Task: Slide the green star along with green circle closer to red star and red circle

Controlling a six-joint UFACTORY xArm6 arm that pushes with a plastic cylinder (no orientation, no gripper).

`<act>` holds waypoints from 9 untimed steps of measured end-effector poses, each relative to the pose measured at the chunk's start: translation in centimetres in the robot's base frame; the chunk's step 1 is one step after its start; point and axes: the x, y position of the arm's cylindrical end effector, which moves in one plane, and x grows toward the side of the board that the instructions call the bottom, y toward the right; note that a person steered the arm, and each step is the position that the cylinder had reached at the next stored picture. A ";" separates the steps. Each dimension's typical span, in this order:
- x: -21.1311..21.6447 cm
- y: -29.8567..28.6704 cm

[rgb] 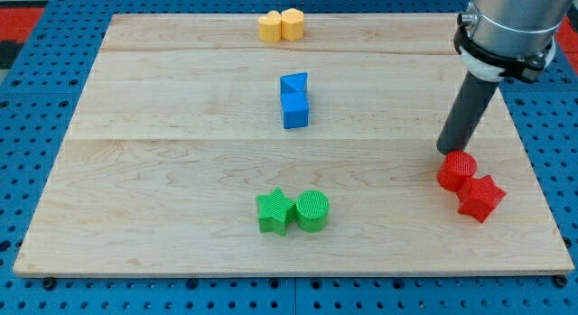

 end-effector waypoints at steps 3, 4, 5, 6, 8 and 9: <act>0.9 -1.0; 0.9 -7.8; 0.9 -14.4; 1.2 -21.2; 3.2 -29.3; 6.6 -27.2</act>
